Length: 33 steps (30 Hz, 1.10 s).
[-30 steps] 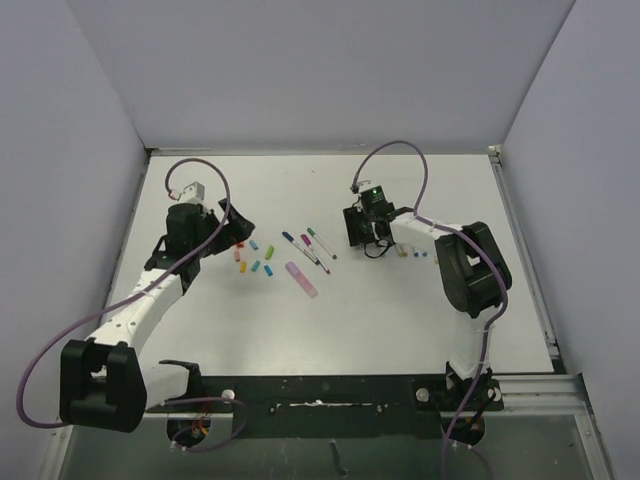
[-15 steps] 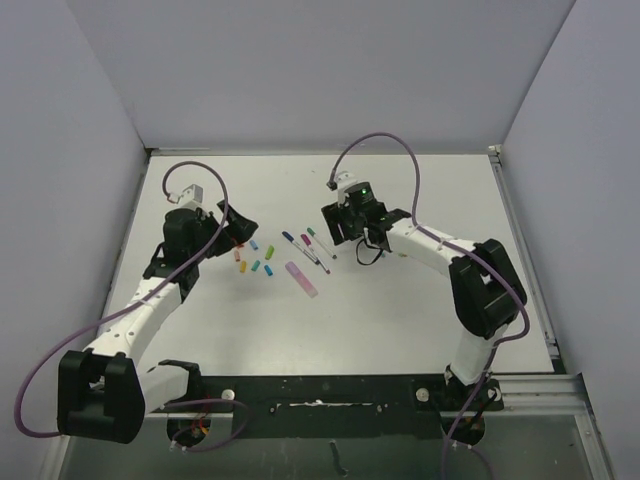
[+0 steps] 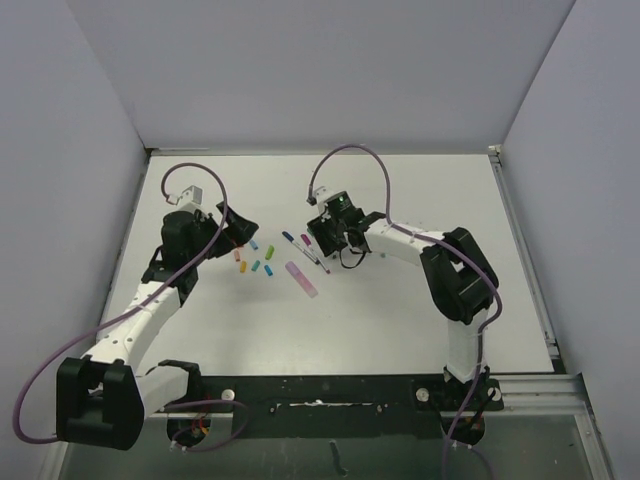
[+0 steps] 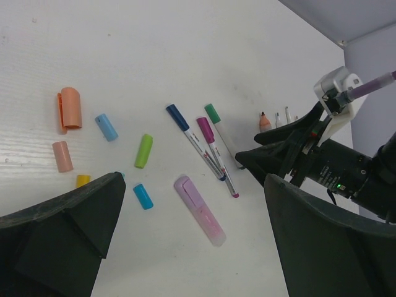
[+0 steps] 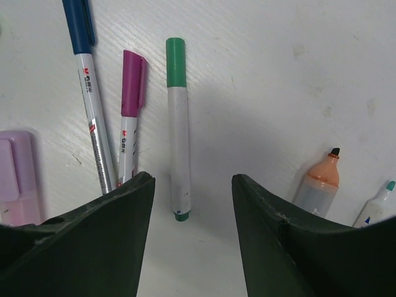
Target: Open the pen caps
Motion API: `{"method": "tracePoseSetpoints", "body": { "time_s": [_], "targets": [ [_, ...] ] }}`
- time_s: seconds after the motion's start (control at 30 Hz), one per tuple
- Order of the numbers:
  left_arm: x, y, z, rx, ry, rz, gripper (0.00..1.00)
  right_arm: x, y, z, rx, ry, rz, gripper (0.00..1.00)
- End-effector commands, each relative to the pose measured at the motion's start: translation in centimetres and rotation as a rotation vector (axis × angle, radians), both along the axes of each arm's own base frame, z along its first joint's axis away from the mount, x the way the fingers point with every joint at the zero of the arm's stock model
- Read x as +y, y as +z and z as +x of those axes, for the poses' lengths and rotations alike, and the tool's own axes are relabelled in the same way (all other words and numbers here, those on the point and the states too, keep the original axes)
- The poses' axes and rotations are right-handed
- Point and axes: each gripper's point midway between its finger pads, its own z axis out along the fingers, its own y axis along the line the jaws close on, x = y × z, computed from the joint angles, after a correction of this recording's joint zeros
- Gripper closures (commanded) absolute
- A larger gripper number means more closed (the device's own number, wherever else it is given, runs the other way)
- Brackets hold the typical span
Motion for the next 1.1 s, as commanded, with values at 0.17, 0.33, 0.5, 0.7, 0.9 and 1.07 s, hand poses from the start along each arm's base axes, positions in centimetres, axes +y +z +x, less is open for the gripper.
{"method": "tracePoseSetpoints", "body": {
  "time_s": [0.17, 0.33, 0.5, 0.7, 0.9, 1.07],
  "targets": [
    [-0.4, 3.3, 0.4, -0.109, -0.012, -0.036, 0.03, 1.0, 0.0, 1.2, -0.016, 0.009, 0.014, 0.49],
    [-0.4, 3.3, 0.5, -0.110, -0.012, -0.038, 0.02, 1.1, -0.8, 1.2, -0.001, 0.013, 0.012, 0.51],
    [-0.4, 3.4, 0.4, -0.112, -0.011, -0.040, 0.03, 1.1, -2.1, 1.0, 0.042, 0.013, 0.007, 0.57],
    [-0.4, 3.9, 0.2, -0.122, -0.010, -0.041, 0.02, 0.8, -4.2, -0.2, 0.118, 0.012, -0.012, 0.66],
    [-0.6, 3.9, 0.2, -0.122, -0.015, -0.051, 0.02, -0.2, -5.7, -1.1, 0.200, -0.014, 0.004, 0.90],
    [-1.1, 3.2, 0.3, -0.116, -0.011, -0.080, 0.04, -1.4, -4.2, 0.4, 0.149, -0.071, 0.029, 1.00]
  ]
}}
